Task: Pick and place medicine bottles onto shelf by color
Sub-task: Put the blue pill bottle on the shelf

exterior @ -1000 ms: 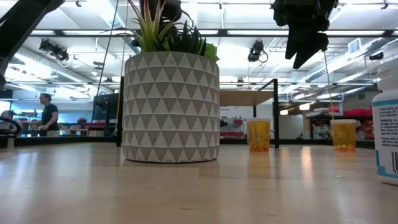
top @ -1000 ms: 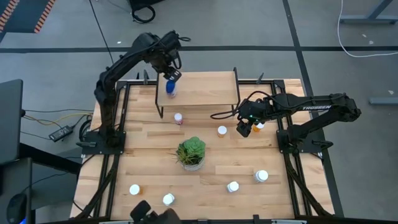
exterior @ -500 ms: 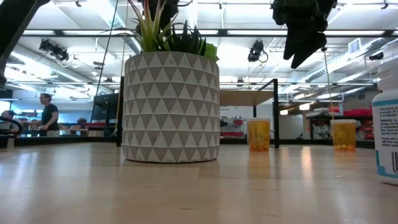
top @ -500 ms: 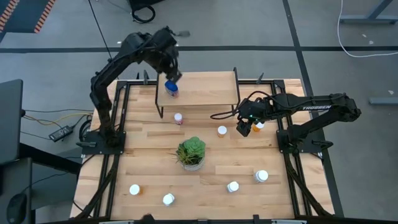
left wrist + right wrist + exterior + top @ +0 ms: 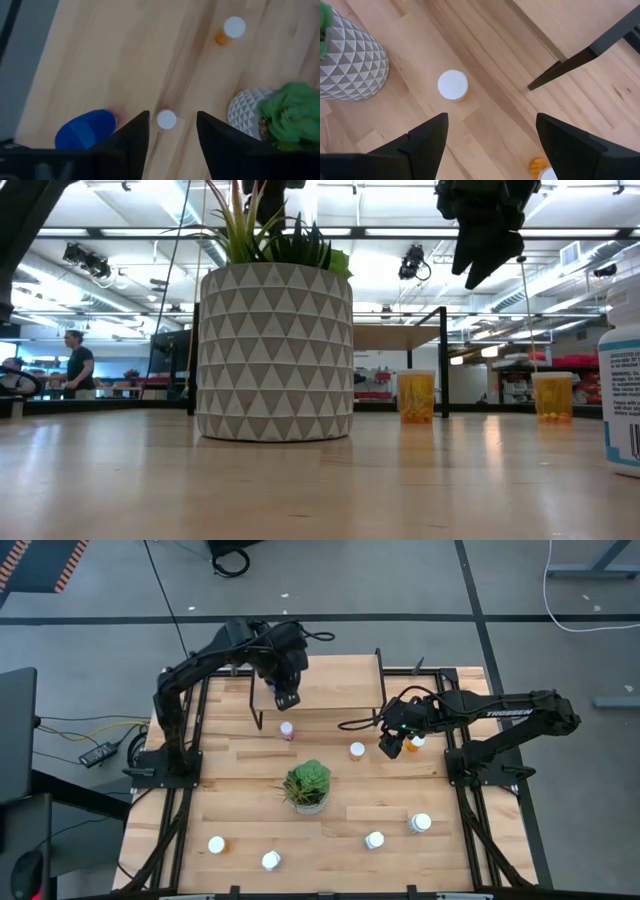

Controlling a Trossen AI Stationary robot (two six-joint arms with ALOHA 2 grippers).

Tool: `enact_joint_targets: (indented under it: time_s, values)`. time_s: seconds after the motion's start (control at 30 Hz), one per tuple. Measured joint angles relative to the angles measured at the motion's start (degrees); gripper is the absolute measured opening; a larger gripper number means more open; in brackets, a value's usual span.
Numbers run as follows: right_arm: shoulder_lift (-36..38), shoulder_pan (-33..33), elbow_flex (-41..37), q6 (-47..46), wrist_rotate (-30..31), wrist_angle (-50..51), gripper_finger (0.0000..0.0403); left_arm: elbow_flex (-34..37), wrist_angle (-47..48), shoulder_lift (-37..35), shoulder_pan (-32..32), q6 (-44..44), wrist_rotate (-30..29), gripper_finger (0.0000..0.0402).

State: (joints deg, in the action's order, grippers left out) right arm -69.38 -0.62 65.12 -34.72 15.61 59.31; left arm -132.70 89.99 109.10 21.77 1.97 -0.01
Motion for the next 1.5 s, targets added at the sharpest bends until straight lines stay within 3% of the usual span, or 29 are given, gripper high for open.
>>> enact_joint_targets:
  time_s: [0.33, 0.6, 0.77, 0.9, 1.13, 1.33, 1.5]
  values:
    - [0.0, 0.04, 0.0, -2.74, -0.54, -0.02, 0.031, 0.04, 0.01, 2.52, 1.44, -20.66, -1.32, 0.0113]
    - [0.0, 0.04, 0.0, -2.36, -0.52, -0.34, 0.031, 2.34, -0.11, 2.2, -0.17, -25.58, -1.48, 0.0136]
    - [0.0, 0.04, 0.0, -2.36, -0.35, -0.4, 0.031, 17.09, 0.27, -3.84, -1.26, -27.2, -1.44, 0.0146]
    - [0.0, 0.04, 0.0, -2.34, 0.83, -0.94, 0.031, 23.47, 0.1, -8.57, -2.17, -28.52, -1.9, 0.0145]
    - [0.0, 0.0, 0.0, -1.07, 1.48, -4.13, 0.031, 24.37, -3.35, -10.04, -0.81, -25.73, -4.08, 0.0155]
    - [0.01, 0.0, 0.0, -1.07, 1.49, -4.24, 0.031, 24.35, -5.49, -7.64, 0.1, -23.3, -2.31, 0.015]
    - [0.0, 0.0, 0.0, -1.15, 1.49, -4.22, 0.031, 24.35, -7.45, -4.59, 1.83, -19.46, -4.19, 0.0136]
